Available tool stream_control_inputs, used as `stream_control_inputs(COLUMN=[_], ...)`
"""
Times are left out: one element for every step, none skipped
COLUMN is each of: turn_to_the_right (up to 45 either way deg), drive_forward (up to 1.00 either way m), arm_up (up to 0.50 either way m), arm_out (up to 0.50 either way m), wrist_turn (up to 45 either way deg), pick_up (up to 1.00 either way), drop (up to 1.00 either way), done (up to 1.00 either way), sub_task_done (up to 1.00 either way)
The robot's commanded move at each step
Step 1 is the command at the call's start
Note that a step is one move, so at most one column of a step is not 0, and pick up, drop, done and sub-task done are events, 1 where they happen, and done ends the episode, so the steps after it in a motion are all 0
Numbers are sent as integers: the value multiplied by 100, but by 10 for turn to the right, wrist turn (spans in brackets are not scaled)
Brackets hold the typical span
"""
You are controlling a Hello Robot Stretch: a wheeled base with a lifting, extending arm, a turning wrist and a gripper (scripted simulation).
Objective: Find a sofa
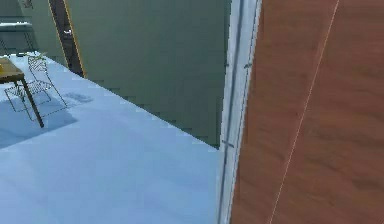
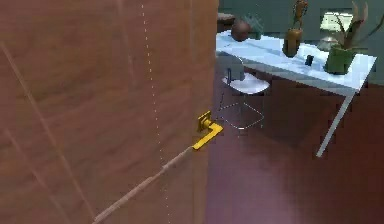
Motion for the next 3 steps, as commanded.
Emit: stream_control_inputs(turn_to_the_right=[-450,0,-270], drive_forward=[0,45,0], arm_up=[0,0,0], arm_out=[0,0,0], wrist_turn=[0,0,0], pick_up=[0,0,0], drop=[0,0,0], done=[0,0,0], sub_task_done=[0,0,0])
